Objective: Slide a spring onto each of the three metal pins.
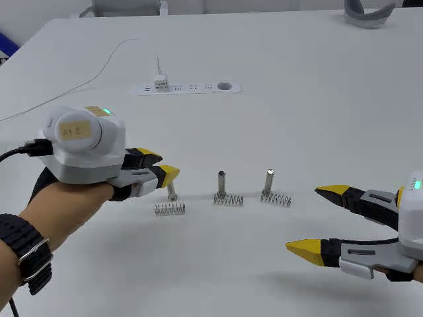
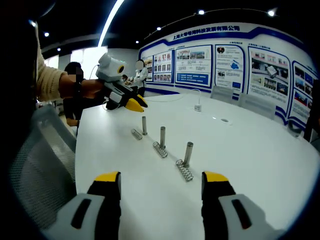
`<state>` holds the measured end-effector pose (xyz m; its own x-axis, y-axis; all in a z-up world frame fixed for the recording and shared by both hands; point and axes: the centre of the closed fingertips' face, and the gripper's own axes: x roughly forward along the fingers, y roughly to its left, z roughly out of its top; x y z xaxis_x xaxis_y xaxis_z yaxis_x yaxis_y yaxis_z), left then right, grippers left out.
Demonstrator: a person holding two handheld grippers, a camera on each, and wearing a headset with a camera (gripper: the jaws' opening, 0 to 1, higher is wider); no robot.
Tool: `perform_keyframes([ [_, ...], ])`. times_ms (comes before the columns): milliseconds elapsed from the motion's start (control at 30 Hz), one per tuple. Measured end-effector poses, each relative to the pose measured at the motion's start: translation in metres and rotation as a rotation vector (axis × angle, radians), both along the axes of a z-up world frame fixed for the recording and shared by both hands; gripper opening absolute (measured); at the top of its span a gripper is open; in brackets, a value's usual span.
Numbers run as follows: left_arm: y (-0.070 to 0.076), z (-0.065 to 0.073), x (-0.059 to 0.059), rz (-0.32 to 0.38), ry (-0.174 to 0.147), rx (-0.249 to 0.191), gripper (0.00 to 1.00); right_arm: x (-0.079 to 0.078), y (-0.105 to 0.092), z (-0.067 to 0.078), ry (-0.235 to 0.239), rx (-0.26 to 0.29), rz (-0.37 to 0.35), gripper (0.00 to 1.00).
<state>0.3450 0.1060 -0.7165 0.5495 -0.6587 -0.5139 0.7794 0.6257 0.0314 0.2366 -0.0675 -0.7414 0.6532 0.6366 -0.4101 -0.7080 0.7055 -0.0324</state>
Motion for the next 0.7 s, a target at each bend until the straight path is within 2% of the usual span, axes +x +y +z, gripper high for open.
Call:
perform_keyframes([
  [700, 0.004, 0.005, -0.02, -0.042, -0.037, -0.085, 0.43, 0.006, 0.003, 0.004, -0.002, -0.013, 0.014, 0.65],
])
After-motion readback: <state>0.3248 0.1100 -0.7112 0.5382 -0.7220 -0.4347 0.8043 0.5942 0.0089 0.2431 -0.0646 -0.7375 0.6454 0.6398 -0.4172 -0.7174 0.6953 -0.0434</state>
